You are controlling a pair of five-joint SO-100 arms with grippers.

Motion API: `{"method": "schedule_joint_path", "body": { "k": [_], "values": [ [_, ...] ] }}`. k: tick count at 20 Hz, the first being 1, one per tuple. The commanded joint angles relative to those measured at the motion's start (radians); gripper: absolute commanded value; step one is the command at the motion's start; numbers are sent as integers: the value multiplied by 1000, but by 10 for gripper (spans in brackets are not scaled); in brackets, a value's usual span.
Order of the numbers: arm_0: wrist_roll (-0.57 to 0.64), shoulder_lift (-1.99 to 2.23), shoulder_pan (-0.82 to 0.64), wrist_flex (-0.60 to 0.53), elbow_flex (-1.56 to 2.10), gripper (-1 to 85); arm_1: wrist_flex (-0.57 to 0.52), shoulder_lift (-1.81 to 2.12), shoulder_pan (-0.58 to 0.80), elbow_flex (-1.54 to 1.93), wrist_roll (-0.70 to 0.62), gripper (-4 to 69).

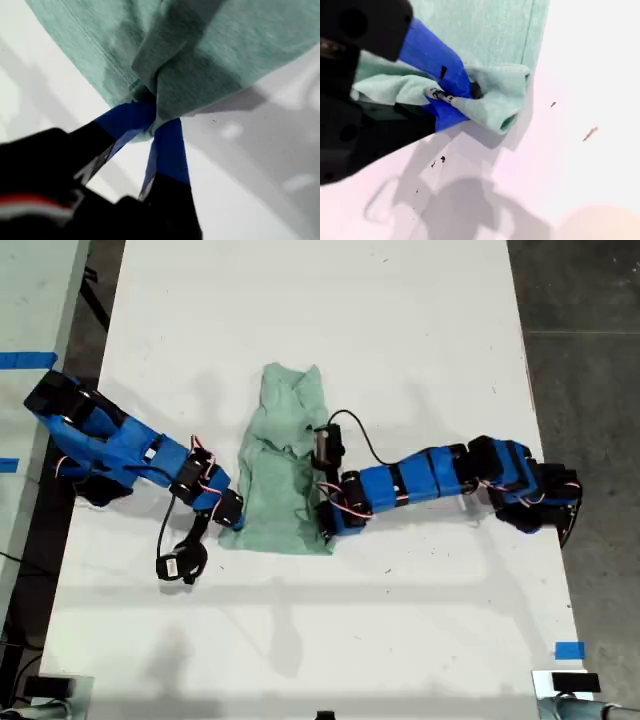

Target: Fold tshirt

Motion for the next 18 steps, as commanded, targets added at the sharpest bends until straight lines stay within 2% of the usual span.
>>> {"method": "schedule_joint_path", "body": {
  "k": [1, 3, 7, 10, 13, 18],
  "values": [
    [-40, -2, 51, 114, -175, 1, 40, 84, -44, -43, -14, -18],
    [-81, -8, 107, 156, -296, 1, 95, 173, -104, -43, -17, -18],
    [-106, -11, 163, 152, -456, 1, 121, 273, -160, -55, -43, -18],
    [-86, 26, 118, 173, -474, 1, 120, 293, -107, -55, -115, -18],
    [-32, 114, 35, 219, -460, 1, 118, 313, -11, -57, -241, -19],
    [161, 232, -198, 327, -442, 1, 126, 347, 186, -78, -443, -19]
  ]
}}
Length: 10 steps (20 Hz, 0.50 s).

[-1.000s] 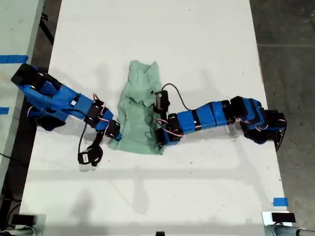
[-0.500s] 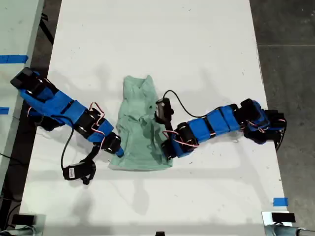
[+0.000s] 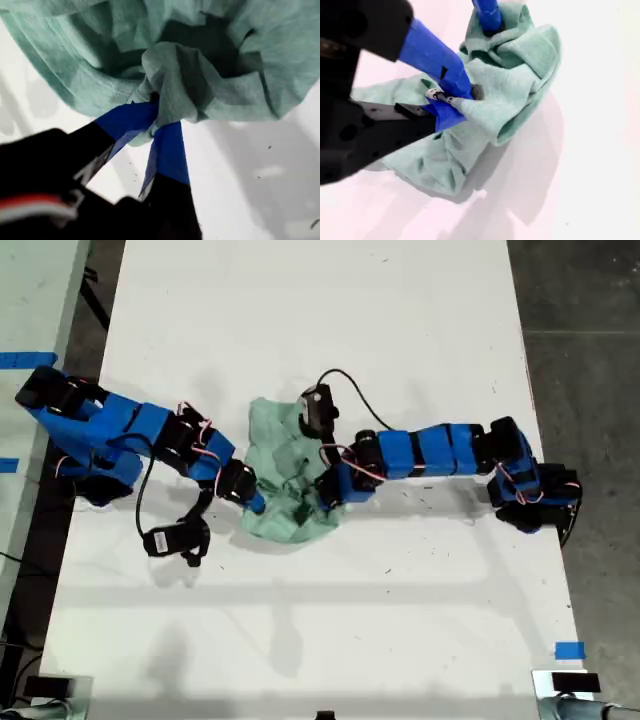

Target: Fold tshirt

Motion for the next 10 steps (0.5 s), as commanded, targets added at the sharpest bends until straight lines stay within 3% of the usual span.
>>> {"method": "schedule_joint_path", "body": {
  "k": [1, 10],
  "values": [
    [103, 103, -138, 52, -29, 1, 14, 115, 101, -87, -95, -19],
    [264, 109, -474, 60, 31, 1, -189, 75, 314, -77, -242, -19]
  ]
}}
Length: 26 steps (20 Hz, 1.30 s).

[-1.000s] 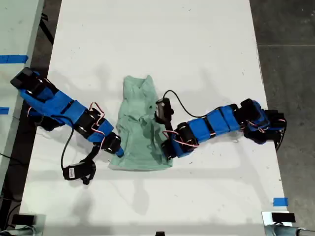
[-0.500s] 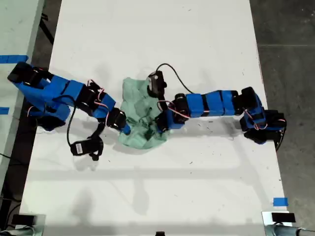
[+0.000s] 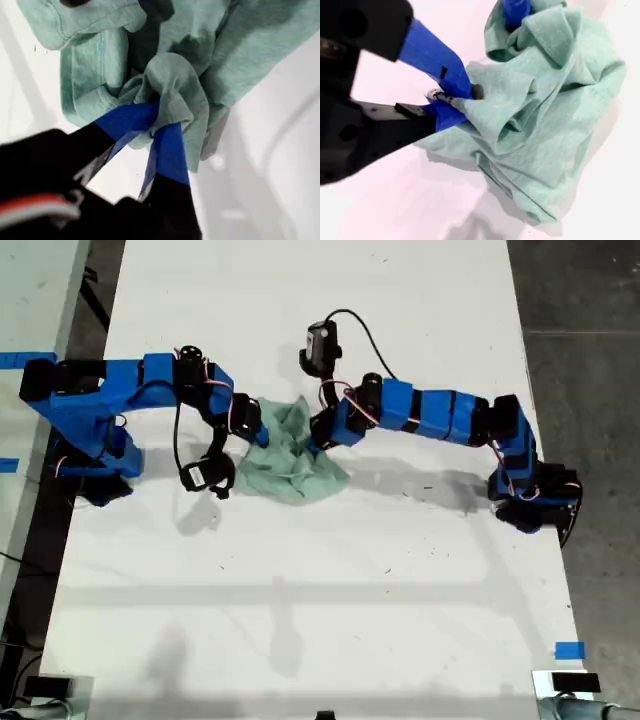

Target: Fold tshirt

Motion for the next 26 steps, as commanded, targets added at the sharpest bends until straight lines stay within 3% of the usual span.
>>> {"method": "schedule_joint_path", "body": {
  "k": [1, 5, 6, 8, 11, 14, 18, 22, 26],
  "values": [
    [40, 74, -98, -17, 0, 1, -48, 63, 60, -77, -34, -19],
    [95, 77, -189, -17, 9, 7, -29, 63, 106, -69, -57, -19],
    [104, 89, -209, -17, 15, 64, -18, 66, 120, -69, -58, 2],
    [132, 127, -276, -14, 34, 264, 18, 94, 178, -69, -37, 248],
    [183, 247, -460, 26, 67, 316, 80, 179, 325, -69, -67, 451],
    [275, 407, -664, 44, 115, 315, 170, 321, 462, -31, -117, 364],
    [339, 575, -815, 37, 212, 311, 284, 534, 578, 120, -166, 318],
    [328, 765, -801, -25, 393, 278, 256, 873, 606, 540, -163, 258],
    [219, 1063, -589, -109, 615, 206, 183, 1282, 525, 1048, -72, 238]
  ]
}}
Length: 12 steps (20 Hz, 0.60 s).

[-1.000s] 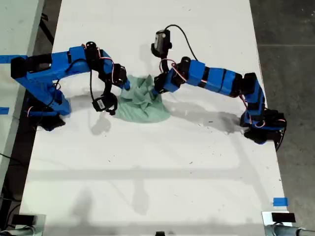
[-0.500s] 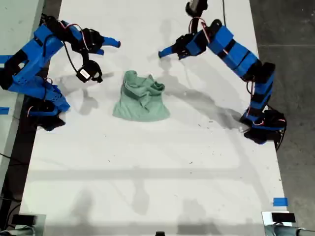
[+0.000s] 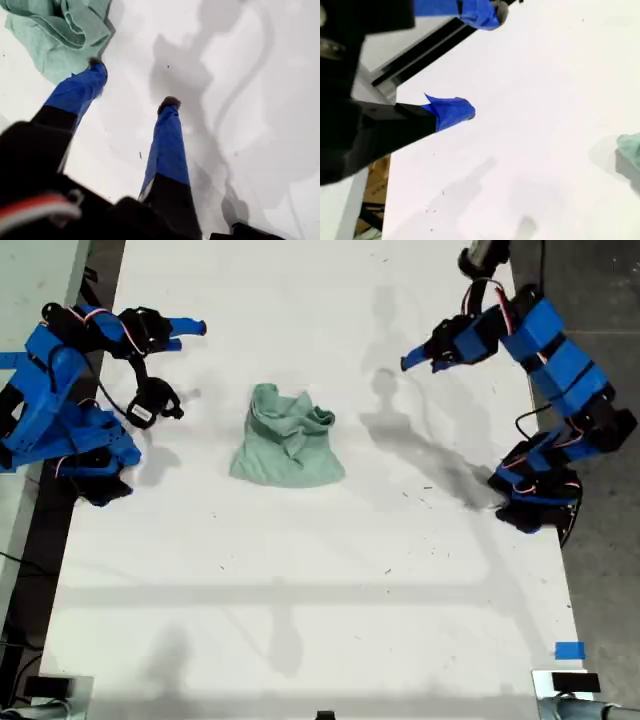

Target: Fold tshirt

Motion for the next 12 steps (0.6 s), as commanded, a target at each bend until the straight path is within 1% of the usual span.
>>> {"method": "schedule_joint_path", "body": {
  "k": [1, 2, 3, 4, 5, 6, 8, 10, 11, 12],
  "values": [
    [-69, 241, 192, -101, 132, 156, -57, 324, -87, 308, 84, 231],
    [-89, 347, 258, -132, 204, 60, -60, 434, -132, 414, 127, 225],
    [-146, 456, 318, -146, 282, 22, -60, 546, -181, 509, 161, 216],
    [-212, 563, 376, -146, 364, 1, -58, 664, -229, 598, 213, 201],
    [-270, 660, 440, -141, 442, 1, -61, 784, -288, 681, 261, 160],
    [-334, 747, 499, -130, 522, 1, -61, 908, -345, 765, 319, 100],
    [-440, 913, 640, -146, 667, 1, -72, 1187, -468, 983, 454, -5],
    [-509, 1009, 732, -132, 747, 1, -58, 1456, -591, 1215, 571, -14],
    [-522, 1012, 767, -150, 788, 1, -69, 1442, -618, 1250, 578, -14],
    [-546, 1012, 799, -173, 834, 1, -104, 1447, -629, 1276, 558, -14]
  ]
}}
